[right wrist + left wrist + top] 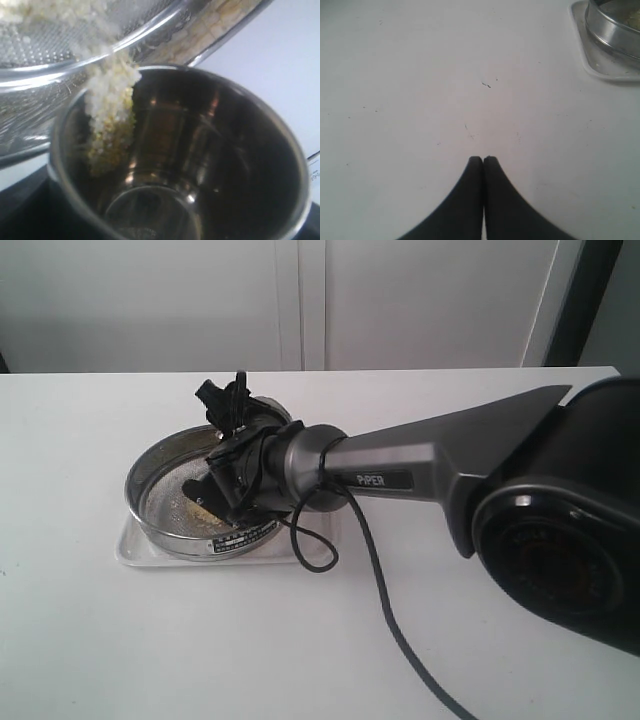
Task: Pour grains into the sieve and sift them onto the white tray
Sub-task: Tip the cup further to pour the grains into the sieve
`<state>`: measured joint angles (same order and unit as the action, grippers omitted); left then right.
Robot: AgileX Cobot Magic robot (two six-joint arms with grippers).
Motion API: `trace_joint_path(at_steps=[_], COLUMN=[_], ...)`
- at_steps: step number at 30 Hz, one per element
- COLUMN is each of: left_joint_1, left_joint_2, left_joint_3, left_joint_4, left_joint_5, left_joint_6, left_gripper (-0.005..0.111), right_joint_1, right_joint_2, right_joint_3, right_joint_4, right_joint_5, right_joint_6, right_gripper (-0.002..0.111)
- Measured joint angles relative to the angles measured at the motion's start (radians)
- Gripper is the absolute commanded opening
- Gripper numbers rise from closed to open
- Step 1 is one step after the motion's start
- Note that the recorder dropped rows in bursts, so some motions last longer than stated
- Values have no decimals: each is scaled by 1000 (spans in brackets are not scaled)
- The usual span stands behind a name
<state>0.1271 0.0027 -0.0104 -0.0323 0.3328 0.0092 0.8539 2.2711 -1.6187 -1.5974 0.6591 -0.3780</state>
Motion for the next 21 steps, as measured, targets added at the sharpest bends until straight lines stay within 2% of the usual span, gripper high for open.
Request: trace_joint_path(at_steps=[21], left_joint_1=[0], left_joint_2=[0], left_joint_3=[0], left_joint_4=[0], left_joint_5=[0], left_joint_6=[0], left_gripper=[0], right_joint_1=[7], right_joint_2=[0], right_joint_3=[0], right_joint_4=[100], right_joint_5=[57], right_joint_6=[-27], right_gripper=[0])
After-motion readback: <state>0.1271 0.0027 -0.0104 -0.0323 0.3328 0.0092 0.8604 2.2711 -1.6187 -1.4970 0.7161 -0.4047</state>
